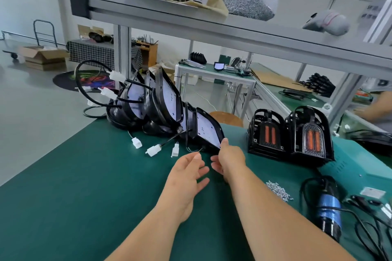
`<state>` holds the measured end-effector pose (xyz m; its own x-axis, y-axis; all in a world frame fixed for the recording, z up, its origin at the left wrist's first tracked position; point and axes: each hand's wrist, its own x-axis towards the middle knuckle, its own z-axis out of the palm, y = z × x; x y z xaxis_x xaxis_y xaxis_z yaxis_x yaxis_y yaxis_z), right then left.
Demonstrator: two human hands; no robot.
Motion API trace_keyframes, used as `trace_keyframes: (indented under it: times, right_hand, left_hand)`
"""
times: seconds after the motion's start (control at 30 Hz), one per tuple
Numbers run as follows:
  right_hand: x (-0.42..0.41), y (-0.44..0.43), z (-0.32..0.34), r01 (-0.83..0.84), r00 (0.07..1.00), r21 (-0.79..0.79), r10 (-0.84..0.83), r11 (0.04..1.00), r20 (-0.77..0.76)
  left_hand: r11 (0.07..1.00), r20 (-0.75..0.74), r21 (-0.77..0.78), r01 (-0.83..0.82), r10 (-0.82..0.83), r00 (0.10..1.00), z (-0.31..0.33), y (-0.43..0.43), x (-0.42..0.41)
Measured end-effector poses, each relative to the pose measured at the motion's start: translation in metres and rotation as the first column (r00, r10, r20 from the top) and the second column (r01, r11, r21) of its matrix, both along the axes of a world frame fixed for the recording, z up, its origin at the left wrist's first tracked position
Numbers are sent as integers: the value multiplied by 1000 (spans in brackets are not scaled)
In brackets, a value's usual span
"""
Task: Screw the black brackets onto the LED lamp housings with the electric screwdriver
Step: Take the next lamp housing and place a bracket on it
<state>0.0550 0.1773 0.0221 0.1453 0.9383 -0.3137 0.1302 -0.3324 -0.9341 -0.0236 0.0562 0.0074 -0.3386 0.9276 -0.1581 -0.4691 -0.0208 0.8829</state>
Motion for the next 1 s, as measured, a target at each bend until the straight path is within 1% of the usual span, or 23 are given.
trace_keyframes:
  times: [0.13, 0.23, 0.27, 0.37, 0.4, 0.47, 0.5, 0.57, 0.6, 0.67, 0.73, 0.8, 0.83, 0.93, 0.97, 1.0]
  right_hand:
    - [2, 7, 6, 23, 987, -109, -40, 994, -158]
    - [10, 4, 2, 67, 952, -108, -95, 992, -290]
    - [13, -1, -1, 69, 934, -69, -89, 995, -346]
    - [23, -15, -12, 121, 856, 117, -45, 986, -515]
    - [27, -20, -16, 150, 828, 160, -35, 976, -560]
    - [34, -27, -20, 187, 796, 217, -18, 958, -606]
    - [36, -31, -21, 200, 809, 250, -16, 948, -587]
    - [38, -37, -24, 200, 895, 354, -23, 914, -445]
    - [37, -41, -24, 171, 942, 416, -23, 893, -336]
    - [34, -47, -23, 84, 990, 490, -15, 867, -143]
    - [33, -47, -24, 49, 999, 489, -37, 871, -34]
    - [32, -46, -25, 36, 996, 445, -68, 895, 57]
    - [32, -44, -27, 37, 995, 430, -74, 902, 68]
    - [31, -41, -22, 113, 994, 401, -104, 909, -45]
    - [32, -39, -18, 137, 990, 398, -134, 907, -35]
    - [34, -35, -15, 162, 982, 407, -186, 899, 22]
  left_hand:
    - [1000, 14, -6, 13, -13, 1000, 2, 4, -1]
    - [1000, 89, -2, 15, -15, 996, 1, 6, -3]
    - [1000, 123, 0, 13, -13, 992, 2, 6, -4]
    - [1000, 208, 7, 5, -7, 978, 4, 6, -7]
    - [1000, 218, 17, 1, -4, 976, 4, 6, -7]
    - [998, 177, 68, -10, -2, 984, 4, 5, -6]
    - [994, 138, 111, -18, 3, 990, 3, 4, -5]
    - [977, 80, 212, -18, 1, 997, 3, 2, -4]
    - [966, 88, 259, -2, -22, 996, 3, 2, -3]
    - [951, 158, 306, 47, -100, 982, 3, 1, -3]
    - [941, 198, 323, 102, -173, 965, 3, 0, -3]
    - [937, 200, 325, 126, -199, 959, 3, 1, -2]
    - [943, 216, 314, 111, -184, 959, 2, 3, -2]
    - [973, 267, 230, 15, -78, 961, -3, 8, -5]
    - [980, 265, 201, 7, -61, 962, -4, 10, -6]
    - [984, 261, 177, 12, -59, 964, -5, 11, -6]
